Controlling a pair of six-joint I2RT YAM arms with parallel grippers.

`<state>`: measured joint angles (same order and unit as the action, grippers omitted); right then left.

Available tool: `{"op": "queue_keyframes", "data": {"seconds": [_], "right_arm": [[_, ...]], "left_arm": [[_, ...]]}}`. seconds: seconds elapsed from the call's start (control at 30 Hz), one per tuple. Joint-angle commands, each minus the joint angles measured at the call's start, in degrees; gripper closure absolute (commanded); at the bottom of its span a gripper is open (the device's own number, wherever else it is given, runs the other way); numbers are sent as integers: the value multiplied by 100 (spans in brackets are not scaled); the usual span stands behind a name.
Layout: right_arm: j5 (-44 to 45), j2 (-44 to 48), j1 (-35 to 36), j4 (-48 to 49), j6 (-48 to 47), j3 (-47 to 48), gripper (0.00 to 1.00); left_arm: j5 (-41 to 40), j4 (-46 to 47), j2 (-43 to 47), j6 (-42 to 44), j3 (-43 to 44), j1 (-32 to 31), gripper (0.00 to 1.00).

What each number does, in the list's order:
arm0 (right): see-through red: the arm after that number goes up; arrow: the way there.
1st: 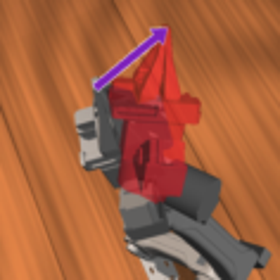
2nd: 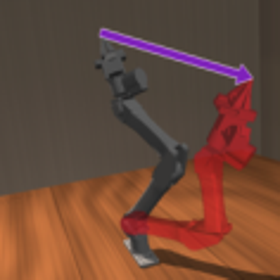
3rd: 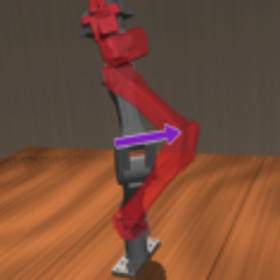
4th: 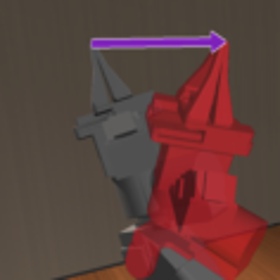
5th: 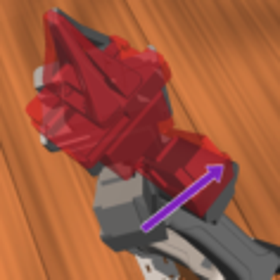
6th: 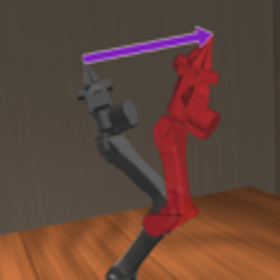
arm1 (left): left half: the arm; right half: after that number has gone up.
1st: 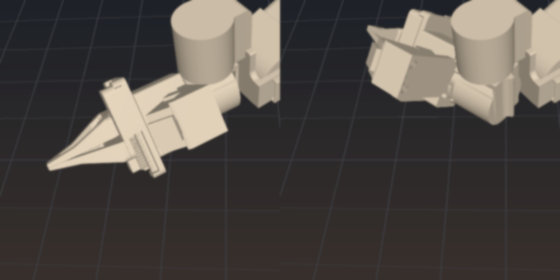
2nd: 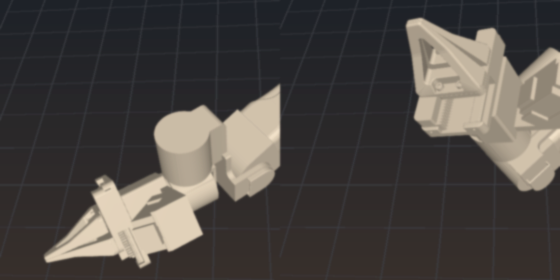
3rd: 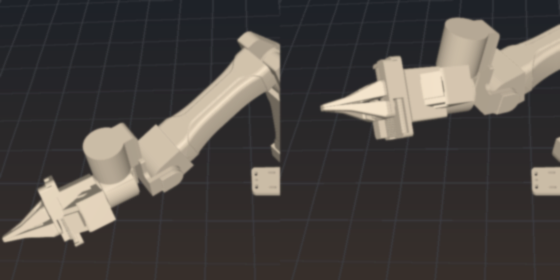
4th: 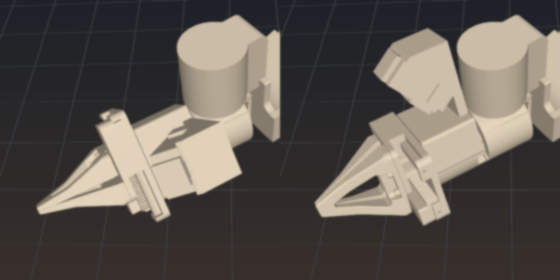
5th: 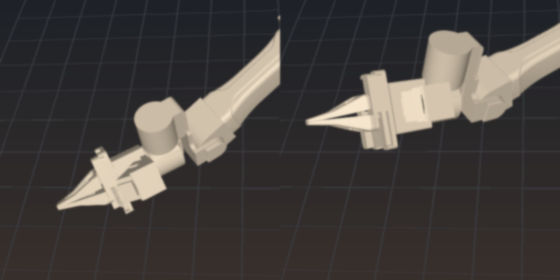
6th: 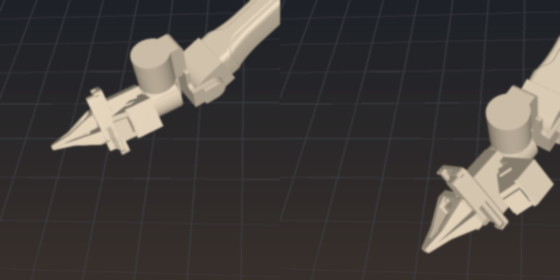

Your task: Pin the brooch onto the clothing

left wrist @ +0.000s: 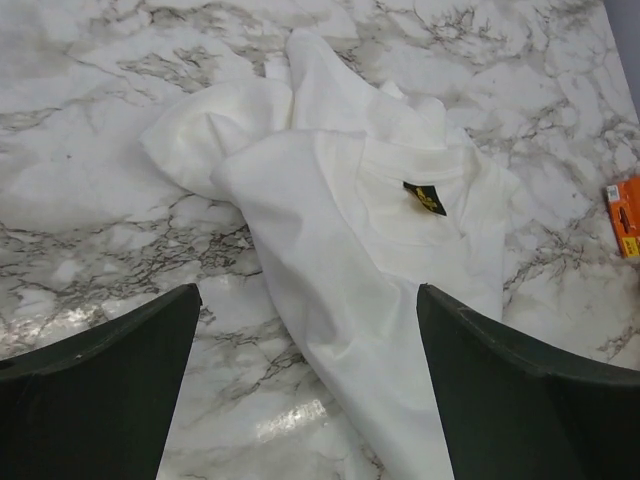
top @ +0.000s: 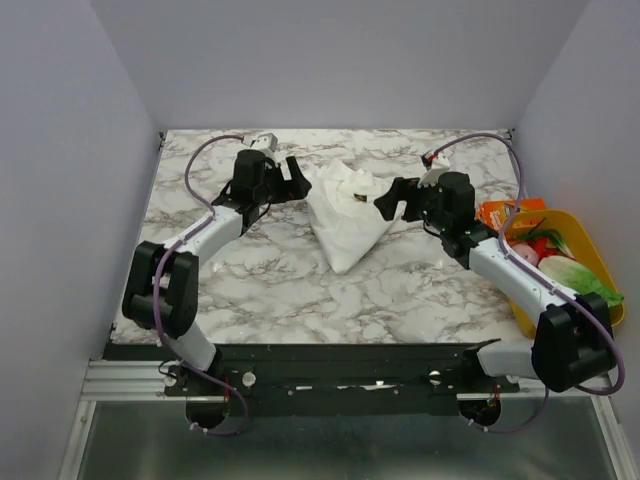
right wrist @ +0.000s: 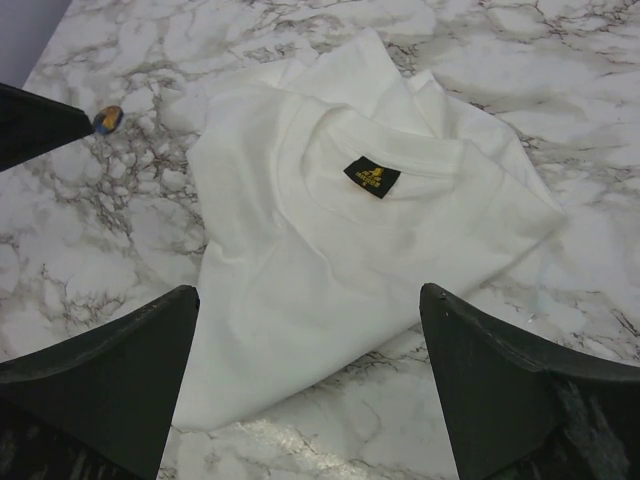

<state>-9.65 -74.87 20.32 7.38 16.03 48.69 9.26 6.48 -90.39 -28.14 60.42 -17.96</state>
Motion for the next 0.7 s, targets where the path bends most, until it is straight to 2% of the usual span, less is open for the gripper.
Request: {"op": "queue_keyframes", "data": {"seconds": [0.0, 0.13, 0.23, 0.37, 0.43, 0.5, 0.53, 0.6, 0.63, 0.67], "right_arm": [[104, -98, 60, -70, -126, -8, 0], [121, -142, 60, -105, -153, -43, 0], [43, -247, 69, -105, -153, -35, 0], [-81, -344, 60, -17, -118, -70, 0], [-72, -388, 60, 1, -109, -79, 0], [-98, -458, 69, -8, -109, -70, 0], [-116, -458, 69, -26, -109, -70, 0], [-168, -441, 69, -35, -153, -122, 0], [-195, -432, 86, -35, -223, -140, 0], [-204, -406, 95, -43, -267, -158, 0]], "left_arm": [[709, -278, -733, -507, 618, 3, 1], [631, -226, -1278, -649, 821, -68, 1], [525, -594, -1690, -649, 1243, -164, 1], [516, -973, -2158, -579, 1726, -313, 13], [551, -1131, -2385, -578, 1955, -384, 22], [542, -1306, -2492, -570, 2130, -410, 35], [516, -1368, -2536, -578, 2166, -411, 58], [393, -1439, -2484, -552, 2158, -411, 82], [358, -1413, -2301, -543, 2123, -411, 99], [358, -1395, -2177, -543, 2079, -411, 100]]}}
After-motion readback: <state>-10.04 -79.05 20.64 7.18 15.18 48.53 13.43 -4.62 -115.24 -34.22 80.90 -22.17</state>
